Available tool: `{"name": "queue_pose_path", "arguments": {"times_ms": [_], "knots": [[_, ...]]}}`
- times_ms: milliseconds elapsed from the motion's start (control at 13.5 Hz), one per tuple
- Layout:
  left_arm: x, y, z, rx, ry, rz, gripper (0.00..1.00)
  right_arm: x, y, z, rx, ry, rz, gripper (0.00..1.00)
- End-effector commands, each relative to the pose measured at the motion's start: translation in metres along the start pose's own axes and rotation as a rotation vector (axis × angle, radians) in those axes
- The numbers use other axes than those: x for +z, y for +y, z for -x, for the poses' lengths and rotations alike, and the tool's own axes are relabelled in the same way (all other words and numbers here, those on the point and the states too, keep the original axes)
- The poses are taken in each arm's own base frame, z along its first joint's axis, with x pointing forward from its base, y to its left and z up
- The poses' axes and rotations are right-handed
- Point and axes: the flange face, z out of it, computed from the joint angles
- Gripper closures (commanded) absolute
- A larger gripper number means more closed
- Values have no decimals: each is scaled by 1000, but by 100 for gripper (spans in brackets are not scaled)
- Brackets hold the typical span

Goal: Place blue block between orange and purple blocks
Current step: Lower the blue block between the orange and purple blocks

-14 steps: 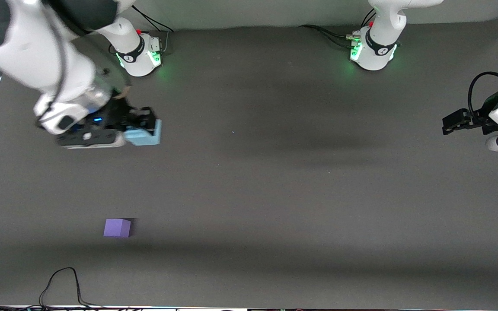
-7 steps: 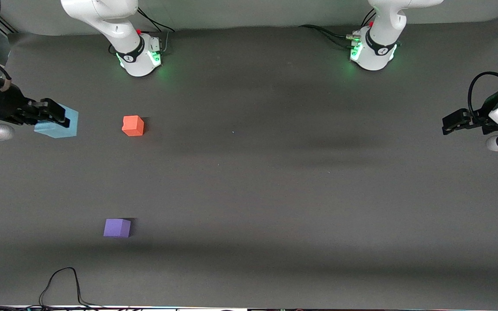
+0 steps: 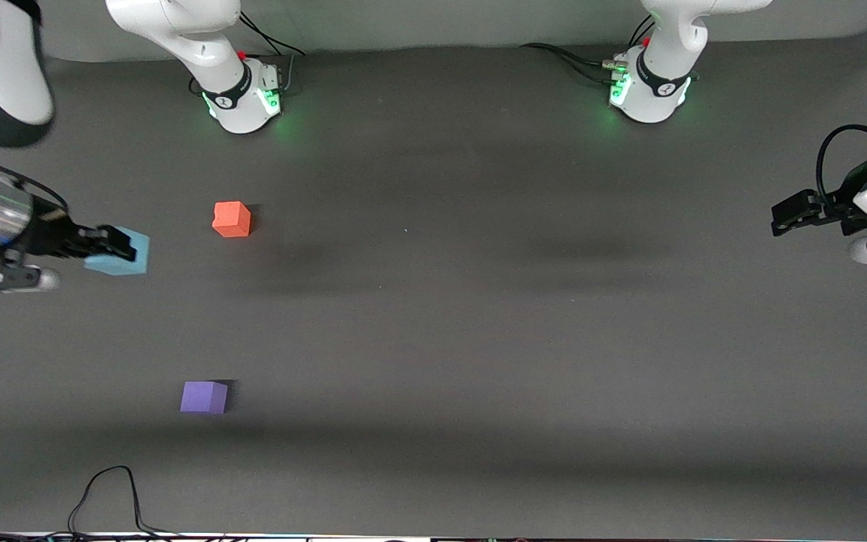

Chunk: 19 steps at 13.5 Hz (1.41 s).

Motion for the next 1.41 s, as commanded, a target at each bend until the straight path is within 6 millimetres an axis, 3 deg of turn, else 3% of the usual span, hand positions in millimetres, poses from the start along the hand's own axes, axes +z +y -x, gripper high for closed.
{"name": "queue_pose_path", "arguments": {"times_ms": [0,148,370,519,741,815,889,1111,1333], "knots": [[-6,0,2,-13,7,-8,0,80,-1,0,-27,25,11,47],[-5,2,2,-10,4,-8,0,151,5,-1,-24,37,26,47],[-4,2,2,-10,1,-8,0,224,-1,-9,-46,46,48,47],[-3,2,2,-10,-5,-8,0,262,5,-10,-41,63,60,47],[-3,3,2,-8,-7,-8,0,282,9,-4,-37,72,67,46],[-3,3,2,-8,-7,-8,0,283,9,-4,-32,69,67,29],[-3,3,2,-8,-7,-8,0,279,9,-4,-28,64,66,0],[-3,4,2,-7,-8,-8,0,234,1,-5,-28,48,50,0],[-3,4,2,-7,-8,-10,0,141,-13,0,-59,71,27,0]]}}
